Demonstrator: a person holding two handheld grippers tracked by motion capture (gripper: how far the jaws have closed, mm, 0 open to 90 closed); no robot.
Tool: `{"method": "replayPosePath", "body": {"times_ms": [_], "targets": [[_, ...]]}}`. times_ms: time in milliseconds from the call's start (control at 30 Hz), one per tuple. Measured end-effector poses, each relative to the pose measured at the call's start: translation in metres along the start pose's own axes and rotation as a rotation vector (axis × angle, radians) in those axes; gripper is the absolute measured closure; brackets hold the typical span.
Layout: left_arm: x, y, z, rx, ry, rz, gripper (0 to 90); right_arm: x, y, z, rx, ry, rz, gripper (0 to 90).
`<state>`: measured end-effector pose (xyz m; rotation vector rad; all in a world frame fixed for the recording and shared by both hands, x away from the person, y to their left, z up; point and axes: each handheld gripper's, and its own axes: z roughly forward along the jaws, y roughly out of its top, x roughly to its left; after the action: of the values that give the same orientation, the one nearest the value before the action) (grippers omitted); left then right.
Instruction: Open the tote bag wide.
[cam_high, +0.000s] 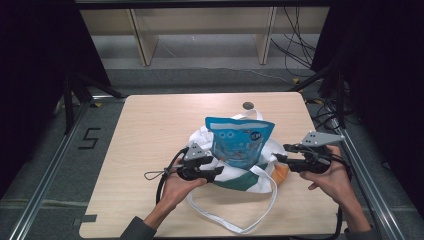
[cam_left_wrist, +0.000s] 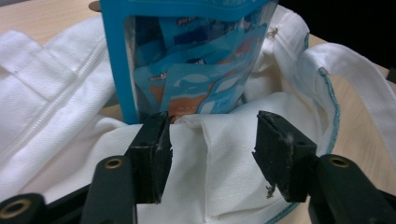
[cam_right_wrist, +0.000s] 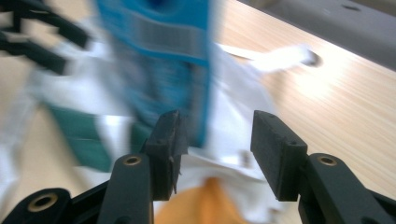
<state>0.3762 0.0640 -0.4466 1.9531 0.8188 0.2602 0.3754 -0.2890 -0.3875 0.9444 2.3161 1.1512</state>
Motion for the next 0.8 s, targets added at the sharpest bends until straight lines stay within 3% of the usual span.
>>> {"method": "replayPosePath", "body": {"times_ms": [100,167,267,367,400,433,533,567,667,733,767,800], "targets": [[-0.002,0.0,0.007,0.028,0.011,-0.019,43.4,-0.011,-0.007,0.006,0.023,-0.032,0.035,53.8],[-0.003,-0.001,0.013,0.032,0.006,-0.009,42.7,-0.018,-0.015,0.012,0.059,-0.031,0.072,53.7],[-0.007,-0.004,0.02,0.07,0.009,0.004,43.5,-0.022,-0.018,0.015,0.045,-0.042,0.052,53.7],[-0.013,-0.01,0.028,0.093,0.066,0.091,50.0,-0.024,-0.019,0.019,0.065,-0.027,0.066,53.6],[-0.013,-0.01,0.028,0.093,0.066,0.091,56.3,-0.023,-0.019,0.02,0.064,-0.034,0.083,53.6],[-0.011,-0.012,0.028,0.09,0.098,0.123,65.3,-0.023,-0.019,0.021,0.071,-0.031,0.082,53.7],[-0.008,-0.016,0.029,0.094,0.095,0.137,80.5,-0.026,-0.017,0.026,0.063,-0.039,0.07,55.0],[-0.009,-0.019,0.031,0.103,0.094,0.161,83.8,-0.026,-0.016,0.028,0.053,-0.053,0.09,55.3],[-0.009,-0.021,0.032,0.117,0.097,0.197,85.3,-0.03,-0.012,0.032,0.04,-0.066,0.088,56.6],[-0.008,-0.021,0.03,0.124,0.084,0.217,85.6,-0.036,-0.008,0.039,0.022,-0.077,0.057,56.6],[-0.008,-0.022,0.031,0.115,0.081,0.22,85.7,-0.035,-0.007,0.044,0.016,-0.073,0.074,56.6],[-0.008,-0.022,0.03,0.128,0.085,0.238,85.8,-0.038,-0.005,0.05,0.035,-0.06,0.047,56.5]]}}
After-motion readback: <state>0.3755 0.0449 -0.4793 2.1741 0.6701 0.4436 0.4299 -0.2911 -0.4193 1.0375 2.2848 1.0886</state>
